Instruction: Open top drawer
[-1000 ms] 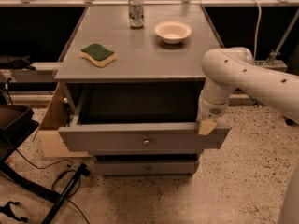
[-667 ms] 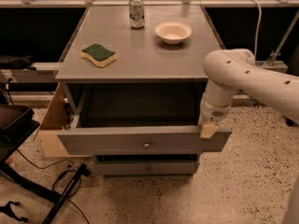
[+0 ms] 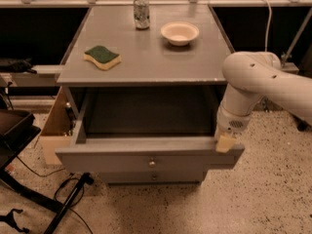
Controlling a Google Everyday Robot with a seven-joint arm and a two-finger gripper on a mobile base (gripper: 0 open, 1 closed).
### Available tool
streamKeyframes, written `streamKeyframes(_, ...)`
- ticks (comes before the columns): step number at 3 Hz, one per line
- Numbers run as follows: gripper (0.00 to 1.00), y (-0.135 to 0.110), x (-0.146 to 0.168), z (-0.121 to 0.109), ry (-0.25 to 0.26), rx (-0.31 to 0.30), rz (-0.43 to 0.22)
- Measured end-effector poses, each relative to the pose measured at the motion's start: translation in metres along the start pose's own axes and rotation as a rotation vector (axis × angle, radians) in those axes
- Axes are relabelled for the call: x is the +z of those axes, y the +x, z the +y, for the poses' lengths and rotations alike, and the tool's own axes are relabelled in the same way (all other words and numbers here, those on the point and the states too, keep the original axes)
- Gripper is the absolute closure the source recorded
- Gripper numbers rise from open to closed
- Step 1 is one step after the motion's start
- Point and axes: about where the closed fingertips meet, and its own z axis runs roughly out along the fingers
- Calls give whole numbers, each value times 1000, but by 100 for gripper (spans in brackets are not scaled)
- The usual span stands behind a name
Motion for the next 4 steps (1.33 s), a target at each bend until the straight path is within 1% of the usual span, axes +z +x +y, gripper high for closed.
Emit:
streamKeyframes(1,100,0,-6,1,0,0,0)
streamKeyframes(2,100,8,-4,26,-65,15,10)
streamKeyframes(3,97,17,-6,51,-118,21,3)
streamKeyframes(4,66,17,-6,51,-118,21,3)
